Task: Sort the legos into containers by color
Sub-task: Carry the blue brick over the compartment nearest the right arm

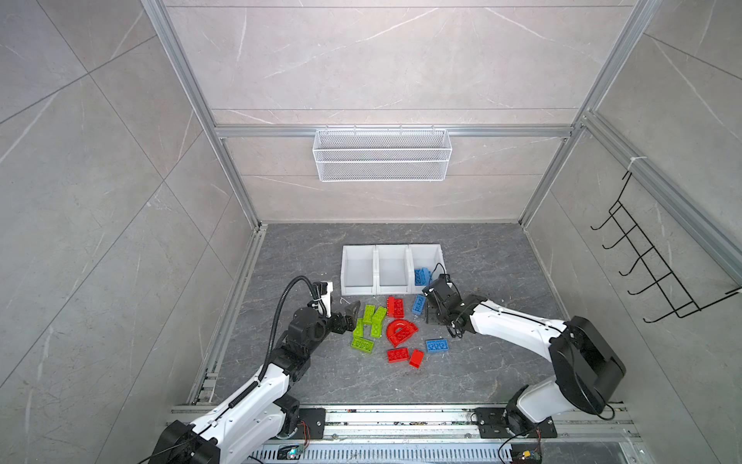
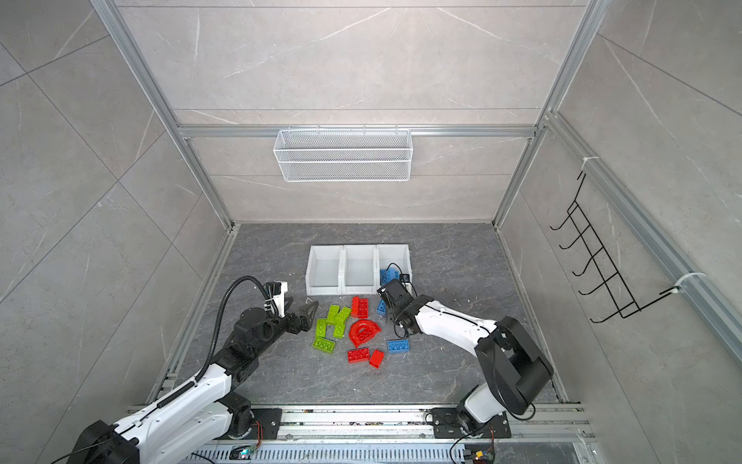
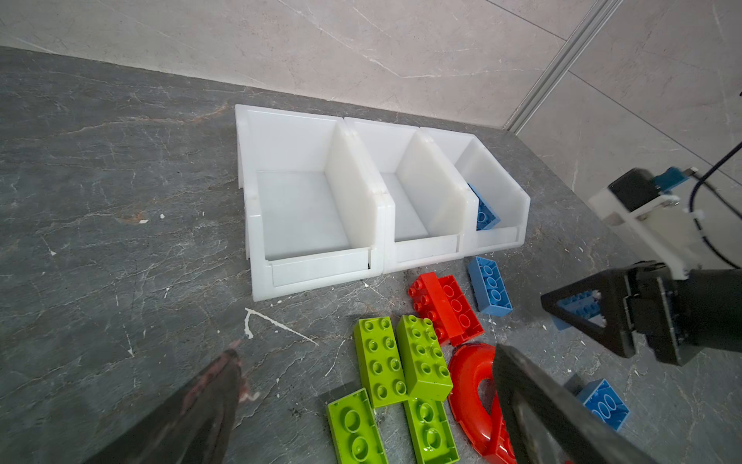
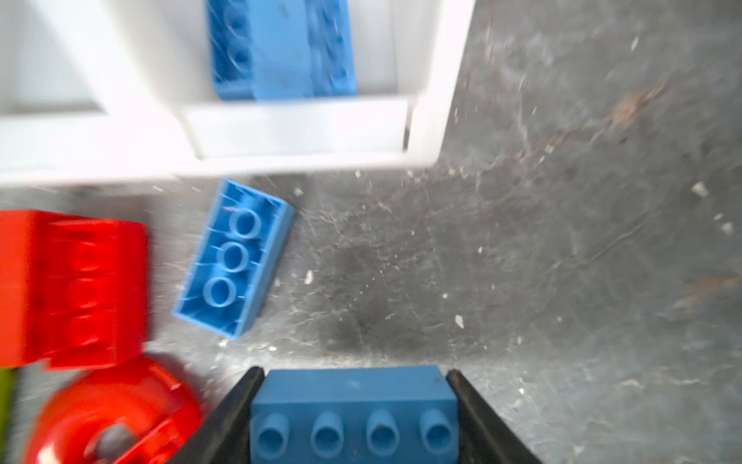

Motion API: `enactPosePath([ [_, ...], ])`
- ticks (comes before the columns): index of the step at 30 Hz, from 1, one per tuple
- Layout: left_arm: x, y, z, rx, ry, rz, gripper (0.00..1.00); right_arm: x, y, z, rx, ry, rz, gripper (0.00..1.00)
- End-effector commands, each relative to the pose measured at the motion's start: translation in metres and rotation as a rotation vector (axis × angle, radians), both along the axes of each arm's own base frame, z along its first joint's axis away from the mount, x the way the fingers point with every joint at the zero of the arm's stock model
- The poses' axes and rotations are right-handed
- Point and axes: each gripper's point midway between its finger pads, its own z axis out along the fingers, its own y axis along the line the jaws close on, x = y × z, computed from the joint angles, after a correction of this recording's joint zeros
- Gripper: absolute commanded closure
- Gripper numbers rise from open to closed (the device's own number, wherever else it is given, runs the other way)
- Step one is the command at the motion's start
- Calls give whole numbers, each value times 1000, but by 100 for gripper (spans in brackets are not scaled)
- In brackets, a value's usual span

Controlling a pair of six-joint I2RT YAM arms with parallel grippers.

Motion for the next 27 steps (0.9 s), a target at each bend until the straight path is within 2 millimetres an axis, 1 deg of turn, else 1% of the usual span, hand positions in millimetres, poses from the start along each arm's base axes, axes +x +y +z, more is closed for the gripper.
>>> enactPosePath([
  [1,5,-1,11,5,-45,4,0,13,10,39,32,-68,59,44],
  [3,5,-1,11,6,-43,3,0,26,15,55,46,-90,80,45],
  [6,5,-2,11,3,-40,0,0,51,20,71,56,-113,101,45],
  [8,5,-1,11,7,-41,3,0,70,20,77,67,-127,102,46],
  [12,5,1,11,7,-47,11,0,104,15,79,90,-135,95,47],
  [17,5,1,11,13,-49,10,0,138,12,75,48,-146,89,48],
  [19,5,0,13,9,-49,7,0,146,13,68,51,-135,86,47],
  [27,5,-1,12,5,-45,3,0,164,17,42,38,-103,84,45],
])
